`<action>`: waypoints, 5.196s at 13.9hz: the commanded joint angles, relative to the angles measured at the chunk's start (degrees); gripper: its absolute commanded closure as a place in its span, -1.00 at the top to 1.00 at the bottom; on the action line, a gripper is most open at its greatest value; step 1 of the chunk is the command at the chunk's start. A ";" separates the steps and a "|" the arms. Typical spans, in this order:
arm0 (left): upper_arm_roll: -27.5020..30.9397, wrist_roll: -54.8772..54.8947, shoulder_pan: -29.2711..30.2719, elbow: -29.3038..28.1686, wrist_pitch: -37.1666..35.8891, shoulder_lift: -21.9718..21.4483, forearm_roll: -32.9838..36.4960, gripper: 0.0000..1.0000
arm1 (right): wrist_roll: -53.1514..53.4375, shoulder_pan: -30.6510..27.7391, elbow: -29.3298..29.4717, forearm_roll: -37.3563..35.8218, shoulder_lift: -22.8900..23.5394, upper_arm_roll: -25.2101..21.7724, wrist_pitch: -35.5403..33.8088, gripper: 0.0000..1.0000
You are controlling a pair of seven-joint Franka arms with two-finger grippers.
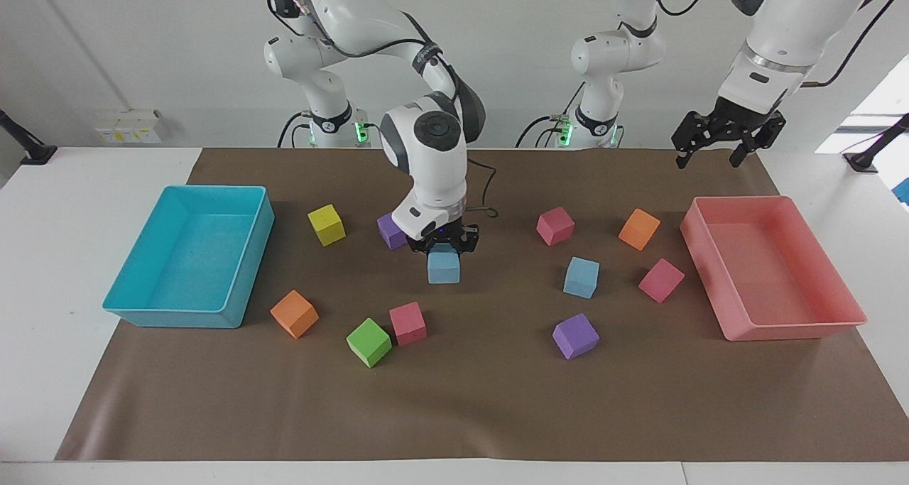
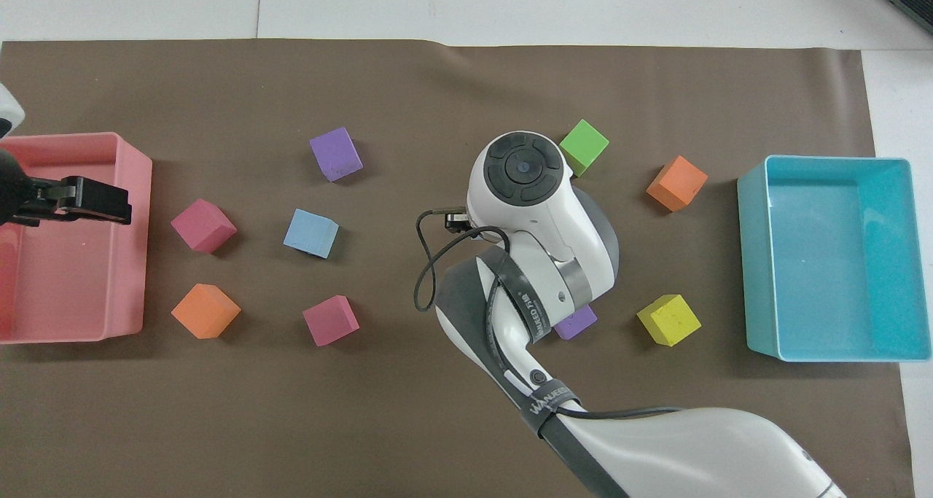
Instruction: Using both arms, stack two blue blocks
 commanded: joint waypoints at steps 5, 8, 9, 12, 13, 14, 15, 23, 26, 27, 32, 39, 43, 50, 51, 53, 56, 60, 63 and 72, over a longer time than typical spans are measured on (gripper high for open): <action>-0.06 0.44 0.58 -0.24 -0.72 -0.63 -0.86 1.00 | 2.67 3.15 1.92 1.13 4.34 -0.18 5.55 -1.00; -0.06 0.44 0.58 -0.24 -0.72 -0.63 -0.86 1.00 | 2.06 3.23 -0.01 2.54 4.34 0.00 7.22 -1.00; -0.06 0.44 0.58 -0.24 -0.72 -0.63 -0.86 1.00 | 1.54 3.06 -1.06 2.45 4.16 0.00 7.49 -1.00; -0.06 0.44 0.58 -0.24 -0.72 -0.63 -0.86 1.00 | 1.53 3.24 -1.60 2.02 4.42 0.00 7.75 -1.00; -0.15 0.44 0.58 -0.24 -0.72 -0.63 -0.86 1.00 | 1.44 3.24 -1.60 1.93 4.42 0.00 7.84 -1.00; -0.15 0.44 0.58 -0.24 -0.72 -0.63 -0.86 1.00 | 0.66 3.24 -1.77 1.92 4.42 0.08 7.84 -1.00; -0.15 0.44 0.58 -0.24 -0.72 -0.63 -0.86 1.00 | -1.00 3.24 -2.12 1.92 4.34 0.09 8.28 -1.00; -0.15 0.44 0.49 -0.24 -0.72 -0.63 -0.86 1.00 | -0.93 3.94 -3.53 2.71 3.81 0.09 8.19 -1.00; -0.15 0.44 0.49 -0.24 -0.72 -0.63 -0.86 1.00 | -0.76 3.85 -3.97 2.80 3.72 0.08 8.11 -0.95; -0.15 0.27 0.41 -0.24 -0.46 -0.63 -0.86 1.00 | -0.49 3.68 -3.97 2.89 3.72 0.09 8.19 -0.34; -0.15 1.14 0.40 -0.24 -0.36 -0.63 -0.86 1.00 | 0.83 3.85 -3.71 2.80 3.63 0.00 8.46 1.00; -1.03 0.62 -0.65 -0.59 0.25 -0.63 -0.95 1.00 | -1.62 0.53 -3.88 2.89 -4.18 0.08 7.67 1.00; -1.29 -1.57 -4.77 -4.44 4.44 0.42 -1.13 1.00 | -18.00 -4.04 -4.41 14.97 -8.22 0.00 4.86 1.00; -1.03 -7.90 -12.59 -20.70 28.77 4.53 -1.31 1.00 | -41.41 -10.72 -11.51 34.58 -11.04 0.00 5.38 -0.74; -1.12 -8.43 -13.21 -22.02 31.86 5.86 -0.52 1.00 | -45.10 -11.78 -13.18 38.10 -11.65 0.00 5.29 -0.90; -0.94 -9.13 -14.18 -22.56 36.53 10.07 2.54 1.00 | -50.13 -13.54 -16.27 41.99 -12.01 -0.09 5.12 -1.00; -1.03 -8.79 -13.83 -22.57 38.13 12.11 6.42 1.00 | -57.14 -14.17 -17.51 47.59 -8.86 -0.09 5.20 -1.00; -1.03 -1.51 -13.48 -22.57 38.04 13.52 8.45 1.00 | -62.54 -14.43 -19.26 53.51 -5.60 -0.09 5.47 -1.00; -1.03 -0.17 -13.57 -22.57 39.53 15.17 8.45 1.00 | -64.11 -14.43 -19.35 58.68 -3.15 -0.09 5.64 -1.00; -1.03 0.09 -13.13 -24.67 43.58 16.86 8.45 1.00 | -66.06 -13.99 -19.53 62.83 -2.08 -0.09 7.58 -1.00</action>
